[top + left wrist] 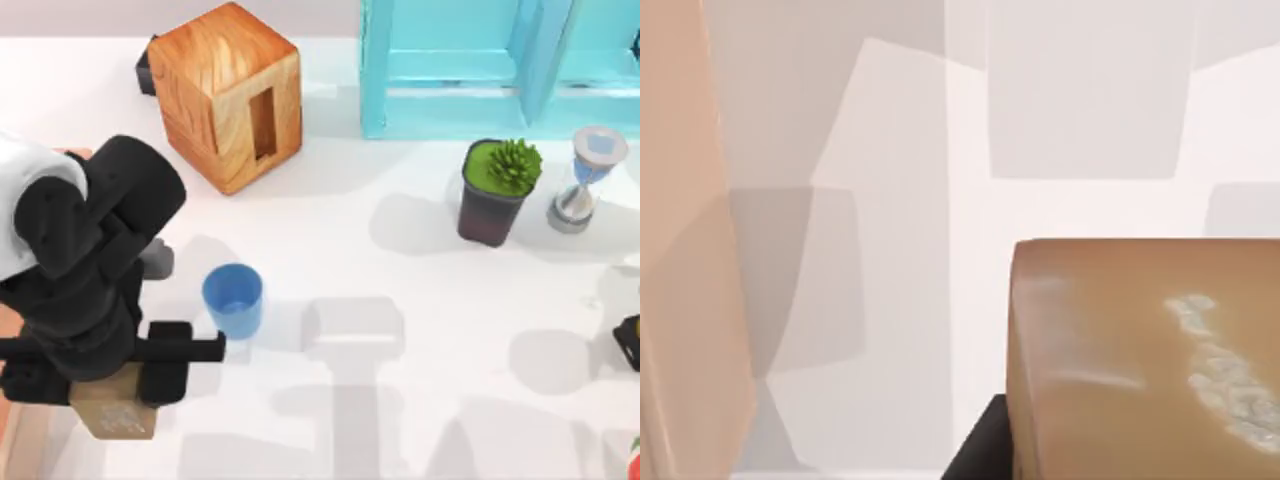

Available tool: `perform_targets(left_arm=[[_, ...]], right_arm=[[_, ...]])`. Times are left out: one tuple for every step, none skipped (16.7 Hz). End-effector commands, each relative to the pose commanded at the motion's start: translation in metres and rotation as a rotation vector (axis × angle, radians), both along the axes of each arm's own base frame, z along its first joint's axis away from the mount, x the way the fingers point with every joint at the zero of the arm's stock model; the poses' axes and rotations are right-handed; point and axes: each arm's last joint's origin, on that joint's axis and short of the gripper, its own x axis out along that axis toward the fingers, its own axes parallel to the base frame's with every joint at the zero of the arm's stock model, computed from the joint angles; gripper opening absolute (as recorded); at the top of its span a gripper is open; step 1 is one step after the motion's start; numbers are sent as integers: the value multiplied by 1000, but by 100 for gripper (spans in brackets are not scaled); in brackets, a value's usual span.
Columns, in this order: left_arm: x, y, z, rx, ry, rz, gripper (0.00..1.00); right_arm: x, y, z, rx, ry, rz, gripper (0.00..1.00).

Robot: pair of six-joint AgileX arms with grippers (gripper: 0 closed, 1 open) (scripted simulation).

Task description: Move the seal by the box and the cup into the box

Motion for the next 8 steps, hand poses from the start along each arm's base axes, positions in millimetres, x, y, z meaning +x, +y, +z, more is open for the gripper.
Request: perform_targets(left_arm=[[-1,0,-5,2,4,-1,0],[-1,0,-7,2,8,-3,0],[-1,0,-7,2,8,-3,0],[-1,0,-7,2,8,-3,0],[-1,0,-7,2,8,-3,0],[-1,0,-7,2,8,-3,8],[-1,0,-7,2,8,-3,15],[-1,0,-7,2,8,-3,23]], right_arm=[[0,0,0,0,0,0,100],[0,0,0,0,0,0,100],[0,0,0,0,0,0,100],[0,0,0,0,0,0,100],[0,0,0,0,0,0,100],[0,0,0,0,0,0,100],[0,0,0,0,0,0,100],[0,0,0,0,0,0,100]])
